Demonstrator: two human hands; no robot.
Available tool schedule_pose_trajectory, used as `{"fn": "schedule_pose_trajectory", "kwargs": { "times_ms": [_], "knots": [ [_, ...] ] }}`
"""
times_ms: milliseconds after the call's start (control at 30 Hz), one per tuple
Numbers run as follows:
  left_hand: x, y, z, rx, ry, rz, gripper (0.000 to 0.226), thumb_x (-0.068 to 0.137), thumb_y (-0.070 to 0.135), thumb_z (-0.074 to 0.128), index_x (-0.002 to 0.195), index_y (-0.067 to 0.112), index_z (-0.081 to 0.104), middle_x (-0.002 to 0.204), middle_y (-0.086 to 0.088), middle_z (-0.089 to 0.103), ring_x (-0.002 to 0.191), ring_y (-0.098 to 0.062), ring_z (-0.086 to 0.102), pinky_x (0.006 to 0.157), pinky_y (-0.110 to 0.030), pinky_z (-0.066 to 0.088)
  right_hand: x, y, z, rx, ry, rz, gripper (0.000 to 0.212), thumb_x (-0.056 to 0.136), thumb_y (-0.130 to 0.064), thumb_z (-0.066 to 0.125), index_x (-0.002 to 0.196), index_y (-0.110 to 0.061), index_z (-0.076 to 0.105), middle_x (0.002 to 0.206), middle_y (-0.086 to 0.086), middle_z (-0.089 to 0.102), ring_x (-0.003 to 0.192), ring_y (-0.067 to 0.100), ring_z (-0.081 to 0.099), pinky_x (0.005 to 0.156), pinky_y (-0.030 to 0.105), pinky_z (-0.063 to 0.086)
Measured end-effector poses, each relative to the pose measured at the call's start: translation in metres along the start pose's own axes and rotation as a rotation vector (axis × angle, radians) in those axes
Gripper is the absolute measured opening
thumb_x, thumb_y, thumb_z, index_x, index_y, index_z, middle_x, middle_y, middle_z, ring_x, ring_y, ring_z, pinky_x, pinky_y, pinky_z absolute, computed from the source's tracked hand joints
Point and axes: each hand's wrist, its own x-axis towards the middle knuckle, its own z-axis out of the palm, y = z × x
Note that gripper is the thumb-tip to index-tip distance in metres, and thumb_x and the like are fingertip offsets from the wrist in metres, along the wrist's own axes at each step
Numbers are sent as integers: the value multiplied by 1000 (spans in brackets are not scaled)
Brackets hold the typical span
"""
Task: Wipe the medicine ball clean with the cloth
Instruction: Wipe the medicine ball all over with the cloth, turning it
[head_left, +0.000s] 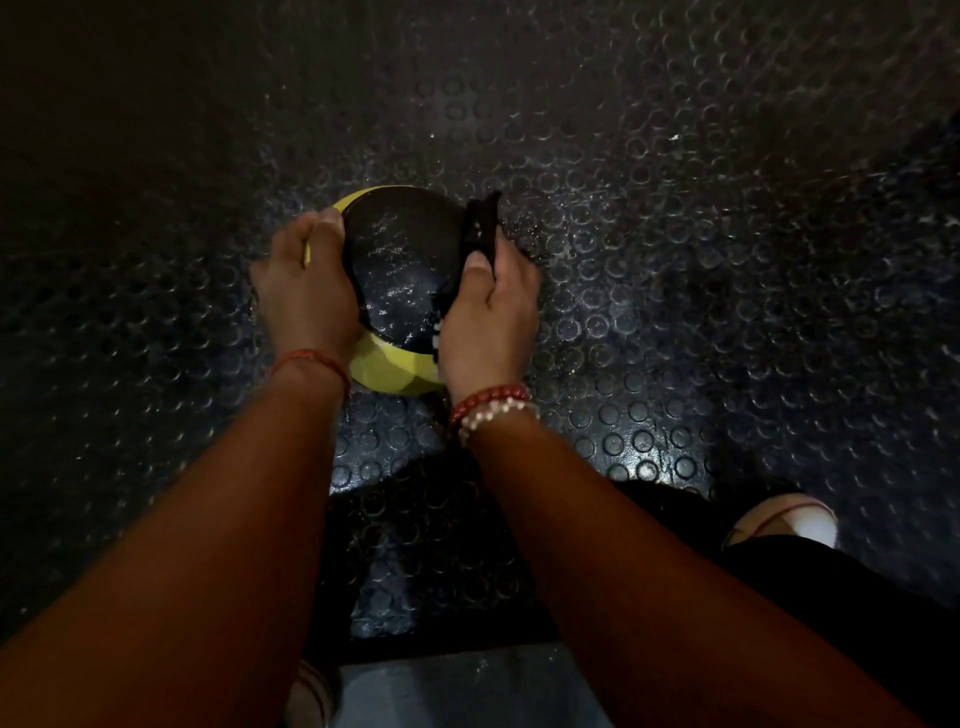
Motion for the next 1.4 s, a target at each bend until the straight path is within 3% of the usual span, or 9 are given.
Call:
{"fn": "schedule_pose_trajectory", "kwargs": {
  "times_ms": [67,200,333,500,733,967,1100,1233,1400],
  "knots": [
    [1,-1,2,5,-10,32,49,91,50,48,125,21,66,132,-9,56,106,-8,54,73,7,32,15,4,-2,-13,-34,31,36,99,-30,38,130,-20,55,131,-2,50,113,12,51,96,31,43],
    [-1,0,5,-28,13,17,50,89,52,51,126,23,67,132,-6,57,106,-6,55,66,9,30,41,10,-10,194,-95,350,27,99,-25,40,110,-14,62,93,-4,62,88,13,59,83,28,45],
    [-1,4,9,5,41,-29,49,89,56,51,126,28,66,134,-3,55,109,-8,51,69,5,28,28,15,-10,266,-42,519,37,100,-29,37,129,-10,52,128,4,56,111,18,53,97,32,41],
    [-1,9,13,66,75,-58,46,91,58,48,127,34,64,138,-5,48,126,-21,46,101,-22,30,-28,22,8,98,110,242,53,99,-37,36,147,-13,29,152,6,28,137,23,33,112,35,31],
    [-7,9,18,118,69,-38,45,93,57,46,129,35,62,140,-1,48,130,-20,42,93,-22,25,-11,16,1,-109,42,-197,48,96,-30,37,143,-18,39,152,3,30,141,24,27,109,49,34],
    [-10,7,15,103,31,-9,48,97,53,43,132,26,60,137,0,52,114,-12,50,92,-23,32,40,16,-11,-4,-60,79,34,99,-29,36,120,-16,59,119,3,58,104,17,56,94,34,44],
    [-7,5,15,117,20,1,68,84,65,36,127,19,61,131,-6,58,115,-21,57,96,-37,44,35,18,-11,140,-12,315,42,101,-31,36,138,-13,45,141,4,47,128,20,45,99,27,32],
    [-4,8,15,98,23,-21,65,85,65,38,127,22,62,131,-5,58,116,-20,57,95,-33,43,-18,21,1,57,91,70,48,100,-32,35,146,-16,32,152,3,28,137,17,32,103,24,30],
    [-5,5,12,123,18,10,62,85,63,40,127,25,63,131,-4,58,117,-18,57,100,-31,44,-14,24,0,-79,46,-202,50,95,-33,35,143,-18,40,152,3,30,141,24,27,111,48,33]
  ]
}}
